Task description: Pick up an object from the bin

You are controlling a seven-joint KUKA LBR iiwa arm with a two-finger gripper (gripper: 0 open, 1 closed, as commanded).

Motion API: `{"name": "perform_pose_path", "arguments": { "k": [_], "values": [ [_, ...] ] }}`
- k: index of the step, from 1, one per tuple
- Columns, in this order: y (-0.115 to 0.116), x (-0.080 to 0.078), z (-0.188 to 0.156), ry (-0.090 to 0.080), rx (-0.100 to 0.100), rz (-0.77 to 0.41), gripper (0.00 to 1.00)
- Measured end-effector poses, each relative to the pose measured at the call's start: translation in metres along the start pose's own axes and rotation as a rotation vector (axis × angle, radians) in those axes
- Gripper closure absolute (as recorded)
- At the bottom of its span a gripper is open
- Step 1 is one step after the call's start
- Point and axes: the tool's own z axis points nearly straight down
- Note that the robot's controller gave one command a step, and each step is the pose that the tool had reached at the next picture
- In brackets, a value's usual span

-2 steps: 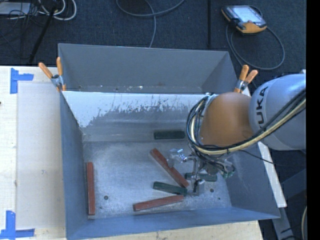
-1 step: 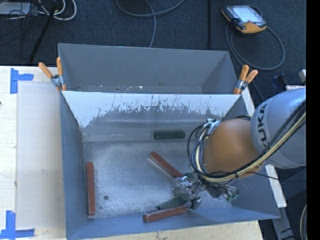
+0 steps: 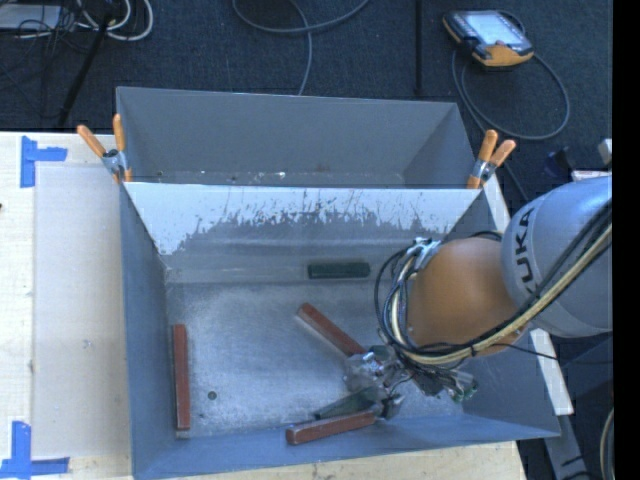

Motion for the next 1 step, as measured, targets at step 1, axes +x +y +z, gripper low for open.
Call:
{"name": "perform_pose_path", "arguments": {
  "k": [1],
  "values": [
    [0.0004,-0.0154,-0.1323,0.006,-0.003,0.008,1.0]
  ]
}}
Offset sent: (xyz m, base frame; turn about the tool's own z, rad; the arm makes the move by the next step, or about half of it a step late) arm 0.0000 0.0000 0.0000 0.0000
